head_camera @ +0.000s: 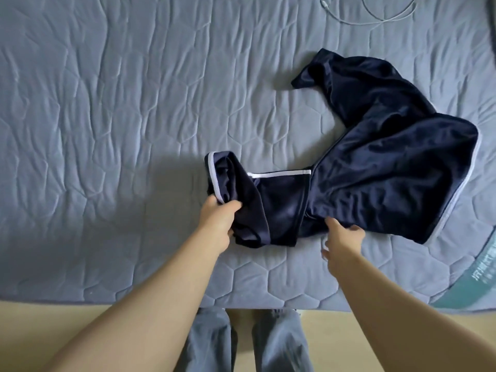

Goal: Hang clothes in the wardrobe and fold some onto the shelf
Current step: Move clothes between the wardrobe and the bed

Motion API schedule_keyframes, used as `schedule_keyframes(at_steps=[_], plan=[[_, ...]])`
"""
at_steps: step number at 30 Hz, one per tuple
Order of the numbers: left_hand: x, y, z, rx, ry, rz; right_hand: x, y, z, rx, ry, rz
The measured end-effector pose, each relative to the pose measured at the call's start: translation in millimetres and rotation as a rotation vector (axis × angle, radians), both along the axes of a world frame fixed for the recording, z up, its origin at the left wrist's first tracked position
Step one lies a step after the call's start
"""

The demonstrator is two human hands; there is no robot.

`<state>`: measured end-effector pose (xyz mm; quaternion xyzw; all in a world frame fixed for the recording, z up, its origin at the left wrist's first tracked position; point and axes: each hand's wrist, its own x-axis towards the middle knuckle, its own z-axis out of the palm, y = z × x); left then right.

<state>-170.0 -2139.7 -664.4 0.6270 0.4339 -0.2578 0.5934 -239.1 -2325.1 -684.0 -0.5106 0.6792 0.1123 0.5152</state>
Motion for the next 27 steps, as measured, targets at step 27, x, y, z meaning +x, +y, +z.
schedule_keyframes(at_steps=[27], plan=[[-7.0,-2.0,-25.2,0.756,0.123,-1.397,-31.0,4.3,21.4,-0.035,0.114,1.005]])
